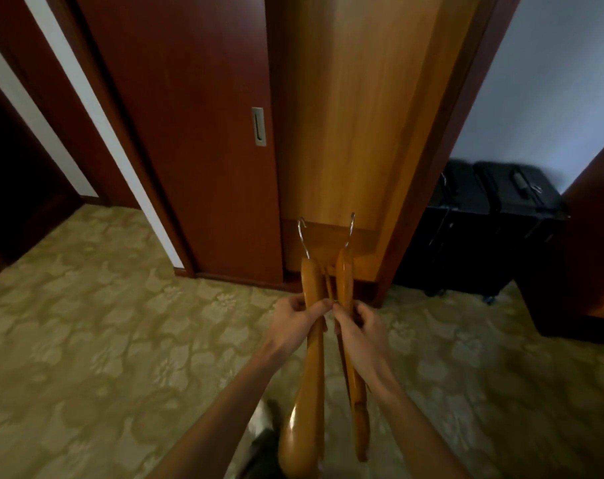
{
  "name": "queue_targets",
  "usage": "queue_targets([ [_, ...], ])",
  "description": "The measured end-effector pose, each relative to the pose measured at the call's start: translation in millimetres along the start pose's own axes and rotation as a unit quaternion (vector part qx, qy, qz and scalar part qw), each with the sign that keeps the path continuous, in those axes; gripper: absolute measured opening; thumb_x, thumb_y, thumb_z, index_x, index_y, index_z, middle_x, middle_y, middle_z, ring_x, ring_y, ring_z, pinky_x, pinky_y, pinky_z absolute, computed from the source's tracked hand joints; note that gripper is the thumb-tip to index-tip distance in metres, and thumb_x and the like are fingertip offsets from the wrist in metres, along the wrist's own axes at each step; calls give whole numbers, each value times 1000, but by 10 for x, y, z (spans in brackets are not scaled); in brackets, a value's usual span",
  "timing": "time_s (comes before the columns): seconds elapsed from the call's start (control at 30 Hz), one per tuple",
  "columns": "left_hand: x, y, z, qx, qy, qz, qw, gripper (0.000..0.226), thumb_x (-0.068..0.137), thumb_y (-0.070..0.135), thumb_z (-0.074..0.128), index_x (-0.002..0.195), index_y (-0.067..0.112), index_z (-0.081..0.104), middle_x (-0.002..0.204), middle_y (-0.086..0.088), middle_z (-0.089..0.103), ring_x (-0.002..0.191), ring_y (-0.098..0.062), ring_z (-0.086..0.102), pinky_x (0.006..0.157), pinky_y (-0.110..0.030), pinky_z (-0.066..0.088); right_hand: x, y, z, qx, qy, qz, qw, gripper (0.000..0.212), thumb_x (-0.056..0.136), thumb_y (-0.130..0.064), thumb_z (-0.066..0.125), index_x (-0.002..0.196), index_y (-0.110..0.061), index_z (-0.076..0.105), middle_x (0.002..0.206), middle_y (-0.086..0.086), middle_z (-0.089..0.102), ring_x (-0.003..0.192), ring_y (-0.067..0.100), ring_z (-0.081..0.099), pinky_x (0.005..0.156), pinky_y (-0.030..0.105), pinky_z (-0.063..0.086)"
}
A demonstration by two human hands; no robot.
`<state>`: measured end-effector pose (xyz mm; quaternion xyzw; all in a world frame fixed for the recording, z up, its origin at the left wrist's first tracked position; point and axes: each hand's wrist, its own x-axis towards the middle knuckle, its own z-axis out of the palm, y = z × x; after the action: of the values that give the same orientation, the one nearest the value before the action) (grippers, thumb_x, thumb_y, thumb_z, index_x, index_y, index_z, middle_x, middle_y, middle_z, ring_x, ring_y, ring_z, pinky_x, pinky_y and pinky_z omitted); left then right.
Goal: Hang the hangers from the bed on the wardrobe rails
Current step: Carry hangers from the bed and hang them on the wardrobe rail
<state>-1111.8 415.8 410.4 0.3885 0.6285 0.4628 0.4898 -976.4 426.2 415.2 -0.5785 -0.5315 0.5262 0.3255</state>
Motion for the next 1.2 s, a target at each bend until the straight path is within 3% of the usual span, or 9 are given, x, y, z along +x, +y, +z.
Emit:
queue_targets([
  [0.1, 708, 202, -193, -10, -5, 11, 1000, 20, 94, 27, 70, 87, 10, 79, 70, -1, 74, 61, -9, 68, 56, -17, 49, 681, -274, 193, 9, 8, -7, 1000, 19, 98, -40, 58, 102, -27, 71, 89, 8, 73, 82, 24, 71, 73, 37, 58],
  [0.2, 1498, 479, -429, -32, -23, 26, 999, 20, 95, 23, 69, 84, 9, 80, 73, -8, 76, 64, -14, 72, 59, -21, 54, 1445, -605, 426, 12, 24, -12, 1000, 21, 99, -36, 57, 104, -21, 70, 90, -1, 72, 85, 12, 69, 72, 26, 54],
  [0.4, 2945, 1243, -927, -23, -75, 48, 996, 18, 95, 24, 68, 90, 9, 77, 77, -4, 78, 69, -17, 75, 63, -22, 57, 2750, -1334, 738, 24, 45, -12, 999, 23, 100, -36, 55, 106, -18, 68, 88, -4, 67, 83, 9, 65, 73, 24, 47],
  [0.5, 3622, 1654, -1097, 2, -87, 78, 993, 20, 95, 27, 69, 95, 8, 77, 84, -3, 79, 77, -17, 76, 71, -25, 59, 3326, -1740, 799, 21, 63, -14, 998, 24, 99, -41, 56, 99, -21, 70, 87, 0, 70, 87, 16, 68, 79, 30, 50],
  [0.57, 4019, 1918, -1132, 25, -91, 93, 991, 23, 95, 28, 68, 92, 7, 76, 77, 0, 78, 70, -13, 74, 64, -20, 56, 3683, -1983, 799, 18, 92, -23, 995, 28, 97, -42, 57, 93, -18, 71, 85, 5, 71, 87, 22, 69, 82, 33, 51],
  [0.7, 4731, 2501, -1086, 39, -88, 119, 988, 20, 95, 28, 67, 81, 14, 72, 61, 12, 71, 56, -1, 68, 51, -10, 47, 4345, -2559, 677, 6, 106, -64, 992, 27, 98, -39, 56, 89, -17, 69, 89, 3, 71, 89, 21, 67, 75, 27, 45],
  [0.9, 5680, 3547, -951, 24, -91, 163, 982, 21, 92, 38, 69, 80, 22, 69, 69, 12, 74, 74, -6, 73, 74, -27, 55, 5278, -3570, 295, 12, 117, -130, 985, 27, 100, -38, 54, 86, -19, 67, 95, -3, 70, 89, 5, 61, 69, 19, 34],
  [1.03, 6232, 4203, -819, 23, -76, 194, 978, 28, 90, 42, 71, 82, 15, 75, 76, 0, 78, 78, -17, 75, 84, -35, 58, 5879, -4214, 42, 28, 117, -163, 979, 29, 98, -39, 57, 89, -15, 72, 92, 0, 74, 86, 8, 66, 75, 23, 45],
  [1.2, 6802, 4982, -583, 10, -57, 233, 971, 25, 87, 42, 74, 79, 18, 76, 72, 0, 78, 66, -12, 75, 74, -32, 59, 6611, -4911, -201, 42, 136, -215, 966, 26, 94, -42, 59, 91, -22, 76, 81, -8, 76, 75, 2, 68, 68, 23, 48],
])
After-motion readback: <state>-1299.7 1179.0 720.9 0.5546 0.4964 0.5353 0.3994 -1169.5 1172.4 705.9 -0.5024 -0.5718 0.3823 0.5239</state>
